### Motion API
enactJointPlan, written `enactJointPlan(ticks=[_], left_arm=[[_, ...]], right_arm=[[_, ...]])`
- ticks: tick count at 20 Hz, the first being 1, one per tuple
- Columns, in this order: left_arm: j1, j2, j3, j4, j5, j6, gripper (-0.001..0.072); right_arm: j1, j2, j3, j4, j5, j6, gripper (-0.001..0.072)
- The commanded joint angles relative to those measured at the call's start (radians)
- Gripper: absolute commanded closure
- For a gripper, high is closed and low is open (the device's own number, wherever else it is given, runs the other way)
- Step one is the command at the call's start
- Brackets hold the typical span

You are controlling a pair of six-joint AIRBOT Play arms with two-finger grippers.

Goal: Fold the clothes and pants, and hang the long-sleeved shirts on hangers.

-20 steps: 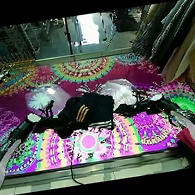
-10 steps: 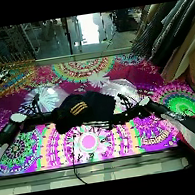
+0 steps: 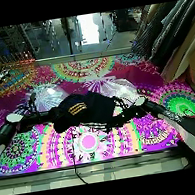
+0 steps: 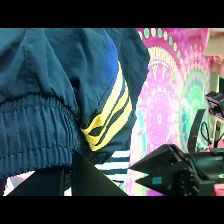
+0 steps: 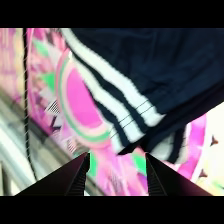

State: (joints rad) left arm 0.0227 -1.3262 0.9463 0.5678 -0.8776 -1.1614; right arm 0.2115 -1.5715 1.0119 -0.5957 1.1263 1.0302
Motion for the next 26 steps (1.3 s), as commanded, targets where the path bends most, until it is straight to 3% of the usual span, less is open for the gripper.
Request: enactJointPlan(ticks=[1, 2, 3, 14, 21, 26], left_arm=[[-0.003, -0.002, 0.0, 0.0, -0.002, 0.014, 0.0564], [-0.01, -0.006, 0.0, 0.005, -0.002, 0.026, 0.0413], [-0.015, -0.014, 0.0, 0.016, -0.005, 0.025, 0.0374], [-0.022, -0.148, 0.0, 0.053, -0.114, 0.024, 0.0352], [-0.04, -0.187, 0.0, 0.019, -0.025, 0.026, 0.0341], [-0.084, -0.226, 0.0, -0.095, 0.015, 0.108, 0.0334]], right_arm=[[-0.002, 0.001, 0.058, -0.023, 0.07, 0.081, 0.0311], [-0.002, 0.001, 0.069, -0.029, 0.072, 0.106, 0.0311], [-0.002, 0.0, 0.074, -0.039, 0.078, 0.129, 0.0311], [0.058, -0.003, 0.074, -0.072, -0.017, 0.192, 0.0313], [0.058, -0.003, 0.074, -0.113, -0.028, 0.22, 0.0313], [0.06, -0.003, 0.074, -0.156, -0.016, 0.245, 0.0314]])
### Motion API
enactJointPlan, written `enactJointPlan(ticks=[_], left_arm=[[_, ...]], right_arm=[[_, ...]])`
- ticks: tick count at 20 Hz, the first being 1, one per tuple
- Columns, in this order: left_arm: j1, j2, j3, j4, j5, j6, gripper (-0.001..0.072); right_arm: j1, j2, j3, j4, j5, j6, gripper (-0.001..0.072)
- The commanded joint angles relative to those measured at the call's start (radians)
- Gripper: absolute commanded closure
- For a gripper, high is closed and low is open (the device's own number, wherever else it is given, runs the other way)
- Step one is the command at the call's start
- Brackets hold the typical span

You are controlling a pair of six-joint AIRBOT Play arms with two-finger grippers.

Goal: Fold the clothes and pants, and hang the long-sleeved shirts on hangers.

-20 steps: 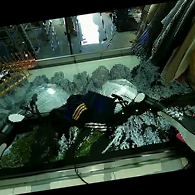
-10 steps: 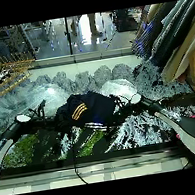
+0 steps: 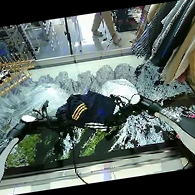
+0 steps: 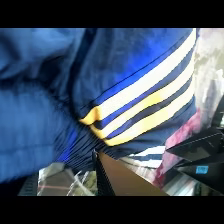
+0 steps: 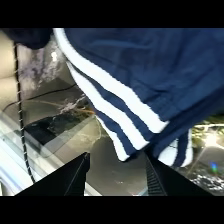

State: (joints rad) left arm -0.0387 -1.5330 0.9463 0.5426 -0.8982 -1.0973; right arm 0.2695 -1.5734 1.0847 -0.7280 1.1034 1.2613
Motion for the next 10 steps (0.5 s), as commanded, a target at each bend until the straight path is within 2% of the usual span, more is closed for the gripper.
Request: enactJointPlan(ticks=[1, 7, 8, 10], left_arm=[[-0.029, -0.02, 0.0, -0.085, 0.06, 0.044, 0.0334], [-0.035, -0.021, 0.0, -0.104, 0.095, 0.043, 0.0346], [-0.035, -0.021, 0.0, -0.106, 0.095, 0.043, 0.0369], [-0.035, -0.02, 0.0, -0.127, 0.096, 0.044, 0.0559]], right_arm=[[0.006, -0.001, 0.001, -0.024, -0.003, 0.013, 0.0314], [0.064, -0.061, 0.001, 0.002, -0.068, 0.013, 0.032], [0.064, -0.068, 0.001, 0.003, -0.084, 0.013, 0.0357], [0.061, -0.068, 0.006, 0.011, -0.115, 0.013, 0.0377]])
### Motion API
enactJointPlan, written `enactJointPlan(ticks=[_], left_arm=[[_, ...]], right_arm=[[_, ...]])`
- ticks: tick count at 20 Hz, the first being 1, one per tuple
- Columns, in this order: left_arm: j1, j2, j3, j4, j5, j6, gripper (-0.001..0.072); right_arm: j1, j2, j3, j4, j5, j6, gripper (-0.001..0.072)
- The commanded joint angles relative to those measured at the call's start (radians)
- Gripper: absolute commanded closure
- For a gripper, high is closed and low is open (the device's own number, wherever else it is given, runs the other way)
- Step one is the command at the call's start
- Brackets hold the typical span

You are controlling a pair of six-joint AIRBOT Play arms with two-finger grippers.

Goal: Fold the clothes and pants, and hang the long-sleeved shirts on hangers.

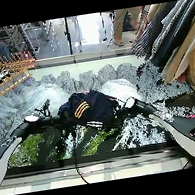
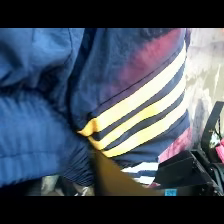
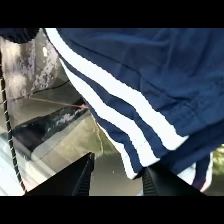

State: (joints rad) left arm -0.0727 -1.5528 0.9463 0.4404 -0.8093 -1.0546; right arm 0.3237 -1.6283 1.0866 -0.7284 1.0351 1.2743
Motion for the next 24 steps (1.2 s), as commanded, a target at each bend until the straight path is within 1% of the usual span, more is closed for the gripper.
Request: enactJointPlan(ticks=[1, 2, 3, 4, 5, 6, 7, 8, 10, 12, 14, 16, 18, 20, 21, 22, 24], left_arm=[[-0.001, 0.0, 0.0, -0.04, 0.009, 0.002, 0.0572], [-0.001, 0.0, 0.0, -0.056, 0.01, 0.005, 0.0604], [0.0, 0.0, 0.0, -0.084, 0.011, 0.033, 0.0698], [0.002, 0.001, 0.001, -0.124, 0.01, 0.074, 0.0694], [0.009, 0.008, 0.002, -0.176, -0.001, 0.115, 0.0695], [0.03, 0.02, 0.012, -0.229, -0.039, 0.145, 0.0696], [0.069, 0.039, 0.035, -0.292, -0.117, 0.176, 0.0697], [0.117, 0.062, 0.066, -0.349, -0.203, 0.185, 0.0696], [0.236, 0.119, 0.145, -0.473, -0.377, 0.183, 0.0697], [0.354, 0.188, 0.219, -0.629, -0.526, 0.172, 0.0697], [0.444, 0.255, 0.268, -0.758, -0.602, 0.123, 0.0696], [0.514, 0.328, 0.301, -0.88, -0.67, 0.106, 0.0697], [0.566, 0.388, 0.321, -0.938, -0.744, 0.079, 0.0697], [0.612, 0.444, 0.323, -0.943, -0.837, 0.048, 0.0696], [0.624, 0.468, 0.323, -0.943, -0.887, 0.047, 0.0695], [0.631, 0.492, 0.323, -0.943, -0.908, 0.047, 0.0695], [0.627, 0.542, 0.323, -0.959, -0.909, 0.047, 0.0694]], right_arm=[[0.006, -0.013, 0.013, 0.014, -0.056, 0.0, 0.0387], [0.006, -0.013, 0.025, 0.014, -0.072, 0.0, 0.0447], [0.006, -0.013, 0.035, 0.013, -0.088, 0.0, 0.058], [0.006, -0.013, 0.048, 0.005, -0.103, 0.001, 0.0699], [0.006, -0.011, 0.063, -0.016, -0.107, 0.001, 0.0699], [-0.001, 0.003, 0.082, -0.059, -0.101, 0.004, 0.0701], [-0.016, 0.031, 0.101, -0.114, -0.084, 0.02, 0.0701], [-0.041, 0.075, 0.122, -0.188, -0.061, 0.039, 0.0701], [-0.112, 0.198, 0.164, -0.338, -0.014, 0.086, 0.0701], [-0.188, 0.362, 0.197, -0.42, -0.001, 0.087, 0.0701], [-0.246, 0.544, 0.234, -0.455, -0.012, 0.083, 0.0702], [-0.275, 0.719, 0.272, -0.477, -0.043, 0.068, 0.0702], [-0.288, 0.871, 0.312, -0.526, -0.083, 0.075, 0.0703], [-0.319, 0.986, 0.348, -0.537, -0.105, 0.079, 0.0703], [-0.333, 1.029, 0.362, -0.537, -0.105, 0.079, 0.0703], [-0.34, 1.059, 0.37, -0.538, -0.108, 0.078, 0.0703], [-0.343, 1.1, 0.388, -0.552, -0.119, 0.068, 0.0703]])
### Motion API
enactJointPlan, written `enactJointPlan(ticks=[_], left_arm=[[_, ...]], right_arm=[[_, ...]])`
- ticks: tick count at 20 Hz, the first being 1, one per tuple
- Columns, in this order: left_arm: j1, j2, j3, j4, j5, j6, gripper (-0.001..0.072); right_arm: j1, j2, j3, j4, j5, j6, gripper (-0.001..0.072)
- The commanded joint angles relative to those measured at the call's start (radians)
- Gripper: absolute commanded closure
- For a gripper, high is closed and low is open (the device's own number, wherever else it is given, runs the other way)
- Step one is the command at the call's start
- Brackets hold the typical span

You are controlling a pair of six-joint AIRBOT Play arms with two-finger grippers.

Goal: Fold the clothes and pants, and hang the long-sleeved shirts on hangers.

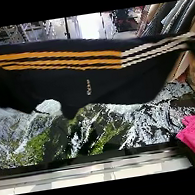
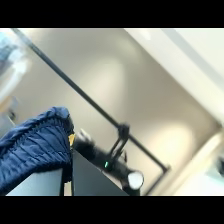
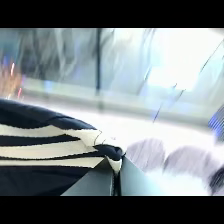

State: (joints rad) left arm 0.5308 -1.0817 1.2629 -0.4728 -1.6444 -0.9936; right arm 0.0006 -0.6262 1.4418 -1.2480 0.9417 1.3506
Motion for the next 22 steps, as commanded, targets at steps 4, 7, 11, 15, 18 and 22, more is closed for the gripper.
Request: enactJointPlan(ticks=[4, 7, 11, 15, 18, 22], left_arm=[[-0.058, 0.155, 0.004, 0.03, -0.048, -0.012, 0.0694], [-0.254, 0.151, -0.108, 0.334, 0.114, -0.013, 0.0695], [-0.406, 0.01, -0.419, 0.273, 0.479, 0.08, 0.0694], [-0.39, -0.315, -0.406, -0.119, 0.686, 0.423, 0.0548], [-0.333, -0.516, -0.218, -0.178, 0.676, 0.581, 0.012], [-0.198, -0.558, 0.046, 0.597, 0.665, 0.322, 0.0121]], right_arm=[[-0.019, 0.059, 0.076, -0.04, -0.023, -0.009, 0.0704], [-0.018, -0.12, 0.072, -0.021, 0.126, -0.009, 0.0704], [-0.018, -0.511, 0.037, 0.019, 0.116, -0.009, 0.0703], [-0.018, -0.882, 0.056, 0.142, -0.317, 0.055, 0.0699], [-0.024, -1.052, 0.174, 0.28, -0.291, 0.047, 0.0044], [-0.091, -1.051, 0.217, 0.225, 0.148, 0.043, 0.0136]])
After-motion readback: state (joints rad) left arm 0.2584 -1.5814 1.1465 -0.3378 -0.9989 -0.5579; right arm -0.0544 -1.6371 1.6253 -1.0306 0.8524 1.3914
